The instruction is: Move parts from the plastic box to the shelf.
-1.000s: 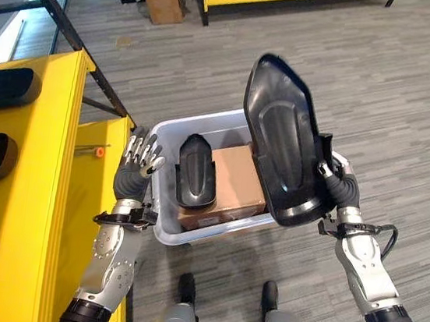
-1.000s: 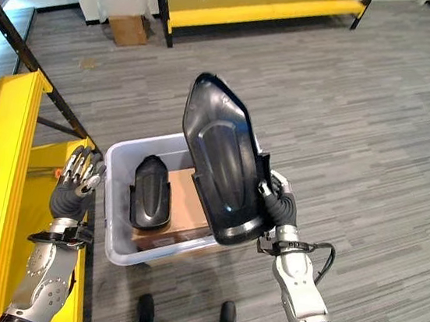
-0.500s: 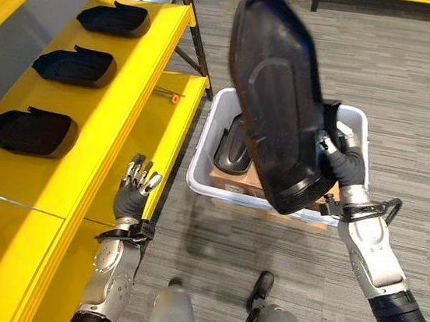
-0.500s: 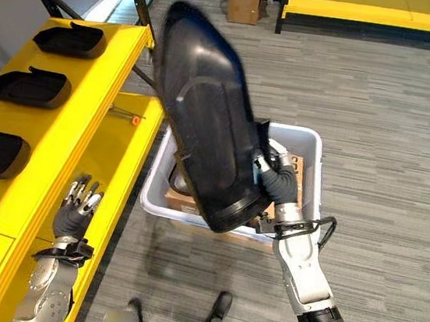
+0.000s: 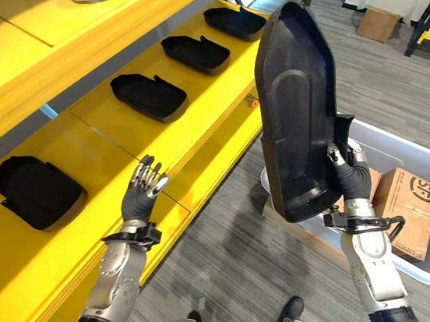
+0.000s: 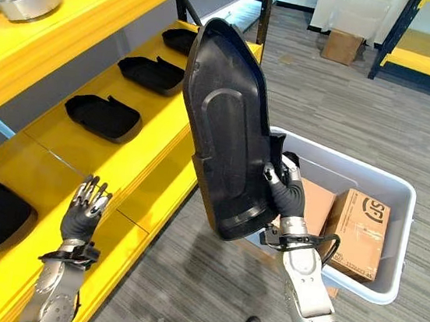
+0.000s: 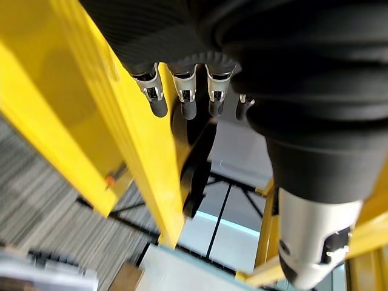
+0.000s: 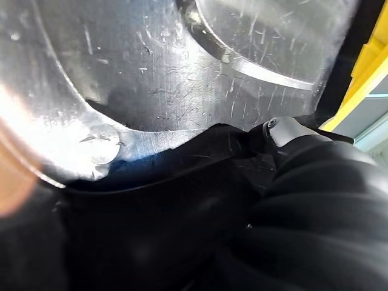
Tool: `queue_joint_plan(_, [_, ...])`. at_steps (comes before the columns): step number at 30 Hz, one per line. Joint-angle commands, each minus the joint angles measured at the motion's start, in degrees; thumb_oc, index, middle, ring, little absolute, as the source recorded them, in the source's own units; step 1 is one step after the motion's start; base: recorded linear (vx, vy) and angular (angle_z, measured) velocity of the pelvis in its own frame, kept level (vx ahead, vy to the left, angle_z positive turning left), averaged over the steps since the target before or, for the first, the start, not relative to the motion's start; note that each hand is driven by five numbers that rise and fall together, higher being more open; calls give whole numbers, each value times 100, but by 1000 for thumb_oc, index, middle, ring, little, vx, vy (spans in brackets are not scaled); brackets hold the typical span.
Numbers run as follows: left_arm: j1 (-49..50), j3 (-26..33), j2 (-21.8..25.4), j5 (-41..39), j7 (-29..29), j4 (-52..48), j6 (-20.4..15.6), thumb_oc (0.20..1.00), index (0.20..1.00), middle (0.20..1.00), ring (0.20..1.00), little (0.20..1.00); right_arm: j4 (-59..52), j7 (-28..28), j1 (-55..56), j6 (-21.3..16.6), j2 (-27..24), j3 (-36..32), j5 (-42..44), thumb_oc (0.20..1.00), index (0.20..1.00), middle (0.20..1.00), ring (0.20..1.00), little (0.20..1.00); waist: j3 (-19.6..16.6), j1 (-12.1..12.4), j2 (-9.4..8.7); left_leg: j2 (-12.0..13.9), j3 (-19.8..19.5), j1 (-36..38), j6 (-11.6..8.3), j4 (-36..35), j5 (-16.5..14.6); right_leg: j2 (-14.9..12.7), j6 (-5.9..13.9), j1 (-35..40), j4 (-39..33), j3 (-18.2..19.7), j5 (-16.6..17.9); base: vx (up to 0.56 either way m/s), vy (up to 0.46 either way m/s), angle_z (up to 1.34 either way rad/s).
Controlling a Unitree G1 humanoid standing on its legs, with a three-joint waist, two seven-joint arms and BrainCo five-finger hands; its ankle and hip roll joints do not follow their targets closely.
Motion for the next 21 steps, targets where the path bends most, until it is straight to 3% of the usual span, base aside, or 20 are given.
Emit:
queue_joint_plan(1, [-173,424,174,233,-94,-546,-187,1000,1000,1000,1000,1000,-257,161,-265,-287,37,112,-16,200,200,200,200,200,7,-36,-257,-93,-214,189,102,-218,-95,-327,757,110,94,265,405,-62,172,22])
queue_joint_plan(6, [-14,573,223,313,-117,-678,-166,1000,1000,1000,1000,1000,-124,297,-216,-157,106,206,-5,200,200,200,200,200,-33,77,-402,-433,-411,243,332,-218,-253,-653,947,213,91,247,632,-3,163,28])
queue_joint_plan(9, [23,639,293,434,-138,-807,-160,1000,1000,1000,1000,1000,-35,315,-110,-87,219,200,-62,200,200,200,200,200,-18,169,-577,-802,-512,220,525,-187,-218,-1062,1028,285,56,85,1051,-39,270,12])
queue_joint_plan(10, [27,646,301,435,-135,-804,-158,1000,1000,1000,1000,1000,-32,318,-110,-86,229,207,-62,200,200,200,200,200,-39,170,-550,-757,-573,272,506,-197,-310,-1001,1113,322,54,185,986,-4,237,58])
queue_joint_plan(11, [33,658,365,502,-111,-797,-154,1000,1000,1000,1000,1000,-8,344,-38,-49,316,249,-70,200,200,200,200,200,-17,169,-626,-908,-555,250,616,-199,-242,-1173,1063,254,147,151,1110,-5,243,61])
queue_joint_plan(12, [12,651,415,535,-82,-808,-136,1000,1000,1000,1000,1000,10,351,-47,-19,366,346,-58,200,200,200,200,200,21,144,-631,-908,-558,302,655,-218,-249,-1149,1036,130,362,445,1060,-77,280,42])
queue_joint_plan(14, [14,621,471,565,-73,-798,-142,1000,1000,1000,1000,1000,-28,407,-35,6,366,427,-44,200,200,200,200,200,109,11,-592,-858,-633,331,721,-218,-207,-744,890,-136,656,1333,733,-33,129,6])
queue_joint_plan(17, [14,559,482,536,-145,-698,-119,1000,1000,1000,1000,1000,-76,592,54,14,262,500,125,200,200,200,200,200,82,-134,-607,-880,-680,270,818,-207,-87,562,530,-354,1101,2419,-118,-6,103,-8])
queue_joint_plan(19, [33,508,446,526,-160,-639,-108,1000,1000,1000,1000,1000,-107,682,170,-23,203,538,253,200,200,200,200,200,16,-238,-651,-952,-809,172,860,-164,-20,1267,341,-292,1261,2878,-475,11,34,20])
queue_joint_plan(20, [45,490,437,530,-173,-648,-101,1000,1000,1000,1000,1000,-120,702,219,-28,181,549,292,200,200,200,200,200,-39,-273,-663,-974,-852,107,856,-160,21,1480,293,-274,1215,3094,-524,-20,-56,44])
queue_joint_plan(21, [83,457,386,514,-194,-616,-129,1000,1000,1000,1000,1000,-142,748,284,-51,141,610,373,200,200,200,200,200,-139,-318,-705,-1051,-962,-28,856,-116,47,1828,140,-86,763,3589,-588,-50,-95,42])
